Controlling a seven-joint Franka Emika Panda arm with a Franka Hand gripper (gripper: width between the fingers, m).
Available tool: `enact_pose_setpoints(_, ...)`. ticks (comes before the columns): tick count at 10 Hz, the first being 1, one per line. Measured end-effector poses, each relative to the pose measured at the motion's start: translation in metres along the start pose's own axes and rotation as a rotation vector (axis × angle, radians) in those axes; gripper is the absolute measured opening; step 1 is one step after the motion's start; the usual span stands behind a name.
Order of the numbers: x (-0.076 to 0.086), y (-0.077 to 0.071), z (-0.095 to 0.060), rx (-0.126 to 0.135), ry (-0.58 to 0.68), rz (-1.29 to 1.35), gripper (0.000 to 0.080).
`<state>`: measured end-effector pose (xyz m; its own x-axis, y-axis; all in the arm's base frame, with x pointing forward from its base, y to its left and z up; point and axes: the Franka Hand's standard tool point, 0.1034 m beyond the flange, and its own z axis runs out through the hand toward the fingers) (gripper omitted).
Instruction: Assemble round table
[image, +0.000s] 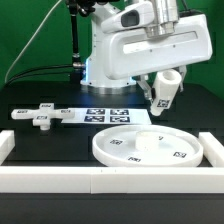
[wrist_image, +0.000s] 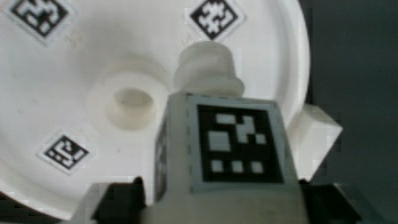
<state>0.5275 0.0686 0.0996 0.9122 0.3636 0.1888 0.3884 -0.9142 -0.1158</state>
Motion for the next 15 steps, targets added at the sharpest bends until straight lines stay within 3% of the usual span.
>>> enact_pose_setpoints(1, -0.001, 0.004, 0.0, -0.018, 0.017, 0.006, 0.0409)
enact_pose_setpoints(2, -0.002, 0.004, 0.001, -0.016, 0.012, 0.009, 0.0409)
enact_pose_setpoints(3, 0.0, 0.011, -0.001, -0.045, 0.049, -0.01, 0.0409)
enact_pose_setpoints(4, -0.004, 0.025, -0.003, -0.106, 0.113, -0.023, 0.0409)
enact_pose_setpoints(8, 0.003, 0.041, -0.004, -0.189, 0.214, -0.085, 0.0409)
enact_pose_setpoints(10, 0.001, 0.04, -0.002, -0.176, 0.204, -0.064, 0.0409)
enact_pose_setpoints(12, 0.014, 0.018, 0.002, -0.128, 0.198, -0.058, 0.0409)
enact_pose_setpoints(13, 0.021, 0.014, 0.001, -0.119, 0.205, -0.063, 0.0409)
enact_pose_setpoints(15, 0.018, 0.016, 0.002, -0.118, 0.199, -0.06, 0.0409)
